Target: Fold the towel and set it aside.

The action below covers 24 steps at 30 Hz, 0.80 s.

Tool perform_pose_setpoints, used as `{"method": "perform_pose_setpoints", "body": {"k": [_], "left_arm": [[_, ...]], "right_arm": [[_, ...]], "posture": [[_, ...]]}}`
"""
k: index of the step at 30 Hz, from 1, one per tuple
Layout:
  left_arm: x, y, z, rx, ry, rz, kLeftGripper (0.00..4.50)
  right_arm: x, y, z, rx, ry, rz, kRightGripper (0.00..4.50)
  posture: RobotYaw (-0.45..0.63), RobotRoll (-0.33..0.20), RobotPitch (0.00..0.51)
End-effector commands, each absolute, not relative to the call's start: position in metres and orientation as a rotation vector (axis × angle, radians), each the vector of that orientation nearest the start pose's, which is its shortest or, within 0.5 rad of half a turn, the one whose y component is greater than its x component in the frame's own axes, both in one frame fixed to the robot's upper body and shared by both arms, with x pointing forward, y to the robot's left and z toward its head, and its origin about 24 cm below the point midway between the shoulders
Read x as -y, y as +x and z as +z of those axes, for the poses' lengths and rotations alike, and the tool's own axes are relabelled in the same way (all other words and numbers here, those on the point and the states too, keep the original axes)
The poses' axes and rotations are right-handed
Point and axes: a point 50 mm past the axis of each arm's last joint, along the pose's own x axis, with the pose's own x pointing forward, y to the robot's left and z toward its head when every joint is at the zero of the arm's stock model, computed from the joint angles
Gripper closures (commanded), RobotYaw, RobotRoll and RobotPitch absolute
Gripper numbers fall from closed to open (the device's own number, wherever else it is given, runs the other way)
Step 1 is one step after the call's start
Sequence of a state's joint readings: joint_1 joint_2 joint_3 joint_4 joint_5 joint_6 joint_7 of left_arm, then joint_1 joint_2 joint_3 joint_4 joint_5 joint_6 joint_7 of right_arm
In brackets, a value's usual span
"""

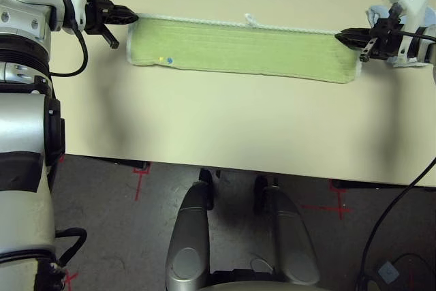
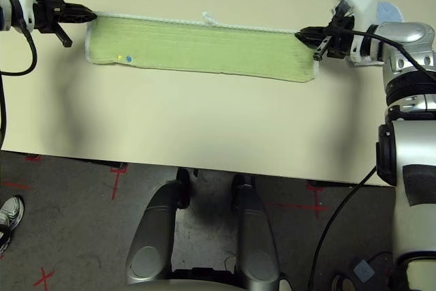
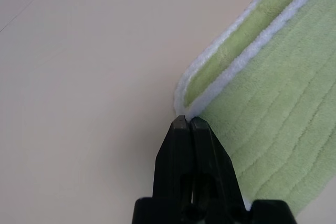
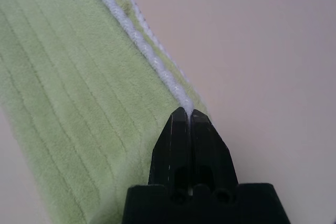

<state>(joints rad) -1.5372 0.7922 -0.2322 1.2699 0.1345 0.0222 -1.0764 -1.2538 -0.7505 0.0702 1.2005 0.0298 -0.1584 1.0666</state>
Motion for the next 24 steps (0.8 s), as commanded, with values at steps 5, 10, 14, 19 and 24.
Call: {"method": "perform_pose_setpoints", "body": {"k": [5, 10, 14, 19, 24], "left_arm": [[-0.276, 0.383, 0.308, -0.204, 0.718, -0.514, 4.50], [-0.274, 0.385, 0.306, -0.188, 0.716, -0.512, 4.50], [-0.272, 0.387, 0.305, -0.167, 0.727, -0.497, 4.50], [-0.269, 0.389, 0.304, -0.145, 0.738, -0.478, 4.50], [-0.268, 0.391, 0.302, -0.132, 0.735, -0.462, 4.50]], "right_arm": [[0.278, 0.383, 0.242, -0.056, -0.571, 0.578, 4.48], [0.275, 0.384, 0.241, -0.046, -0.566, 0.578, 4.48], [0.272, 0.385, 0.245, -0.031, -0.579, 0.571, 4.48], [0.267, 0.386, 0.246, -0.024, -0.584, 0.566, 4.48], [0.265, 0.389, 0.248, -0.021, -0.589, 0.520, 4.48]], "posture": [[0.07, 0.000, 0.378], [0.08, 0.000, 0.374], [0.07, 0.000, 0.372], [0.07, 0.000, 0.372], [0.07, 0.000, 0.373]]}}
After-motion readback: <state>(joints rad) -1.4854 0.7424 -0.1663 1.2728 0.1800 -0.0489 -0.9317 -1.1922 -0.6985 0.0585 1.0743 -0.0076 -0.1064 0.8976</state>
